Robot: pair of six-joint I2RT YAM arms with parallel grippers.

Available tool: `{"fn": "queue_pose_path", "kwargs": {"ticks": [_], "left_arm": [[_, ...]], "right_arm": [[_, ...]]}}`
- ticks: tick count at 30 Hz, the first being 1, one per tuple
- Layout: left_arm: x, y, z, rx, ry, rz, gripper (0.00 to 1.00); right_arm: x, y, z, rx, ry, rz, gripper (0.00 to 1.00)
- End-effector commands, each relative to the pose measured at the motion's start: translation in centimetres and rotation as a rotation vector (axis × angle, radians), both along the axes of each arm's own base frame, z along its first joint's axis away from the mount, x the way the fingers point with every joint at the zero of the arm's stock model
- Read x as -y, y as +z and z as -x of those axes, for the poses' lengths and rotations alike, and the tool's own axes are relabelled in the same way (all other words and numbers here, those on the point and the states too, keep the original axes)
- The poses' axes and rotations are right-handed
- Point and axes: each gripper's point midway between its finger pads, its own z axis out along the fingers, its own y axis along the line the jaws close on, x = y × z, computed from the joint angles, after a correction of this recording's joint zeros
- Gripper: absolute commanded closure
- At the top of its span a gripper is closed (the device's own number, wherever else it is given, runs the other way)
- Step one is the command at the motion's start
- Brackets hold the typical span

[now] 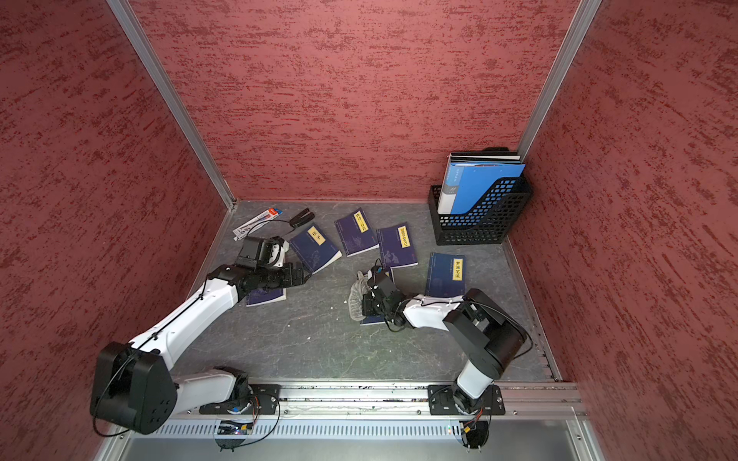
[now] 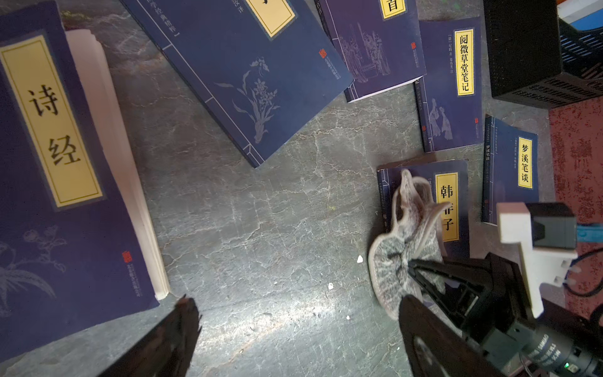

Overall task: Wipe the cover of the book
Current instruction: Wipe the dirt from the cover of the book.

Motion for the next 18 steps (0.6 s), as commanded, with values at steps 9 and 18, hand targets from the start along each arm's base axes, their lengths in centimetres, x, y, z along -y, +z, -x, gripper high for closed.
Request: {"fn": "queue_pose_path", "kwargs": {"ticks": [9, 18], "left_arm": [[-0.3, 1.2, 0.0, 0.026, 0.01, 0.002, 0.03], [-0.4, 0.6, -0.2, 0.011, 0.028, -0.003, 0.03]], "right_arm": [[1.3, -3.4, -3.2, -0.074, -0.018, 0.103, 0.94], [3.3, -4.4, 6.6, -0.169, 0.035, 0.101, 0.93]]}}
